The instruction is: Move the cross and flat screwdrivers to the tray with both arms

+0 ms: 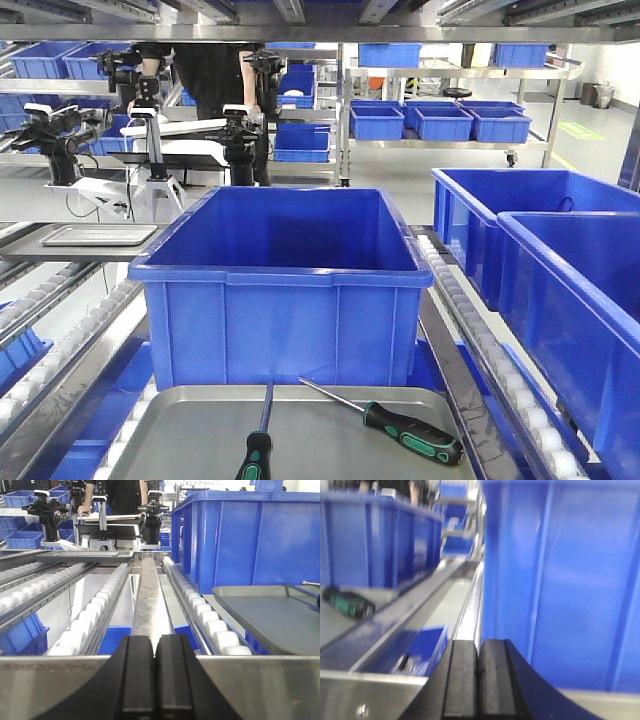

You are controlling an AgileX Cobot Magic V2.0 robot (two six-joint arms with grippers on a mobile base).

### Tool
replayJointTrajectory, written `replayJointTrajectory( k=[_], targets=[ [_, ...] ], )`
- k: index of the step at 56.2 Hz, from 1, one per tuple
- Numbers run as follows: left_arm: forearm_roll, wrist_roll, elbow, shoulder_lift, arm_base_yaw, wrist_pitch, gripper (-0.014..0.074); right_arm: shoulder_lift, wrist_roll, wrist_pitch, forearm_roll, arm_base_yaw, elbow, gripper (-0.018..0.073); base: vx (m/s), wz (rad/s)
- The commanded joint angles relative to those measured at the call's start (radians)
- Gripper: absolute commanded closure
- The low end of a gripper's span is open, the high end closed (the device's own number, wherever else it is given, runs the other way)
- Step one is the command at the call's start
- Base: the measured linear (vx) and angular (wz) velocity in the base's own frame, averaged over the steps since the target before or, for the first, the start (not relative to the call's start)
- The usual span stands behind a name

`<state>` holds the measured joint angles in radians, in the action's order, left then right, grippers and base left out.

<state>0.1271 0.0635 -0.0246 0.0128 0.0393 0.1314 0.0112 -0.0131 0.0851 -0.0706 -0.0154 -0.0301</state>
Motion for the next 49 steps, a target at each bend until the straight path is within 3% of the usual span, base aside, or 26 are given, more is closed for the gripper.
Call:
replayJointTrajectory(
  k=[1,49],
  targets=[
    [0.002,-0.009,0.023,0.002,0.0,-0.081,0.0602,0.007,-0.015,-0.095,-0.028,0.006,-0.008,0.0568,0.0,0.0],
    [0.002,-0.009,0.023,0.002,0.0,-0.081,0.0602,0.006,-0.015,-0.068,-0.027,0.007,-0.008,0.0567,0.0,0.0]
  ],
)
